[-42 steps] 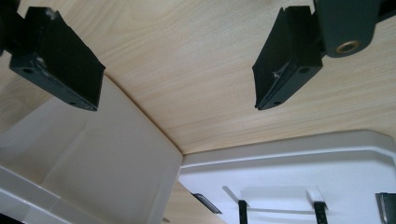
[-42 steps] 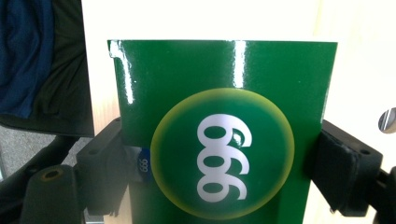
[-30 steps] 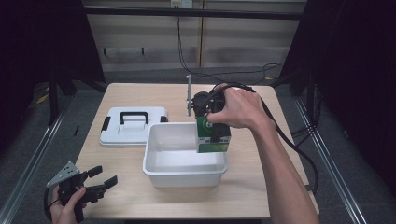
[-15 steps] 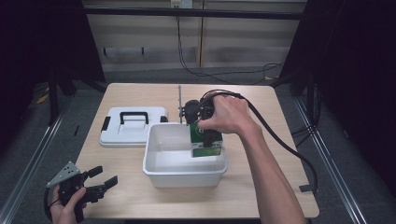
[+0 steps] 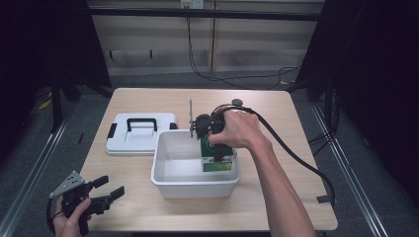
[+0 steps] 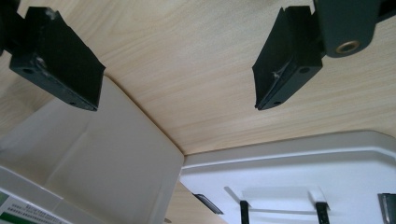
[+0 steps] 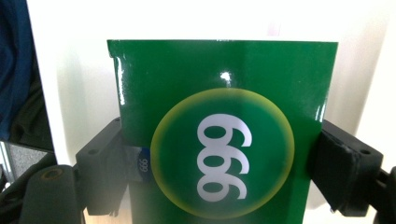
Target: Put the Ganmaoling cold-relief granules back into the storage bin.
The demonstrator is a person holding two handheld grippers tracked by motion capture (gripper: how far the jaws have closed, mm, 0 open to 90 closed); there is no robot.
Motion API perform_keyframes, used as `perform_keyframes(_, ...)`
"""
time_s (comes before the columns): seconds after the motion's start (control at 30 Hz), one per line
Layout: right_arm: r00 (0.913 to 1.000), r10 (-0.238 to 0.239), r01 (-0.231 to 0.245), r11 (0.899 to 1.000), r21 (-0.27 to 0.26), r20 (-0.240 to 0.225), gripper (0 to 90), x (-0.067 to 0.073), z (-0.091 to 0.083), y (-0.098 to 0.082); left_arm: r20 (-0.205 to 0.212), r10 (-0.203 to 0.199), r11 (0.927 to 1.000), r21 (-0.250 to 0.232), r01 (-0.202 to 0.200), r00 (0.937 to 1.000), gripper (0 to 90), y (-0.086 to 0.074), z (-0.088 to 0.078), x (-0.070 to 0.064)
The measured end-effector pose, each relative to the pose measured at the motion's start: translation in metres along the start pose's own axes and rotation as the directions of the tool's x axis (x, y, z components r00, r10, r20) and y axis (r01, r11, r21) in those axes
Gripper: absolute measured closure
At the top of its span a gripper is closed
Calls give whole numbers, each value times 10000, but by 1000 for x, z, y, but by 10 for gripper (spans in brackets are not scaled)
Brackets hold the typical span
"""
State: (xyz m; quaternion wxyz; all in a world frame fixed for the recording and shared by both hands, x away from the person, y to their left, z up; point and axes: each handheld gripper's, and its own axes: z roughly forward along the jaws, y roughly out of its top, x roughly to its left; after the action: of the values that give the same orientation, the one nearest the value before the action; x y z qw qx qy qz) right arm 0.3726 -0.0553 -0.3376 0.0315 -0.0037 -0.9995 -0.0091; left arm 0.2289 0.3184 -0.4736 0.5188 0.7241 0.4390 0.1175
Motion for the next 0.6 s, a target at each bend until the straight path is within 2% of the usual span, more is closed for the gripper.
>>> perform_keyframes(0.1,10000,-31,32,10000,84,-14,160,-1,6,0,-17,20,10000,0,-20,10000,159,0,0,0)
perform_keyframes(0.2,10000,45,-45,10000,-89,-63,160,-2,13,-3,-29,23,10000,8,-23,10000,159,0,0,0)
perform_keyframes(0.33,9999,114,-112,9998,183,-125,160,-3,19,-3,-31,47,10000,-6,-47,10000,159,0,0,0)
perform_keyframes(0.37,9999,106,-106,9999,34,-113,160,-3,21,-4,-41,1,10000,-23,-1,10000,159,0,0,0)
perform_keyframes(0.57,10000,7,-6,9992,390,-31,159,-5,31,-3,-51,47,10000,-52,-47,10000,159,0,-1,1)
perform_keyframes(0.6,10000,43,-42,9995,325,-29,159,-5,34,-4,-47,49,10000,-47,-49,10000,159,0,-1,1)
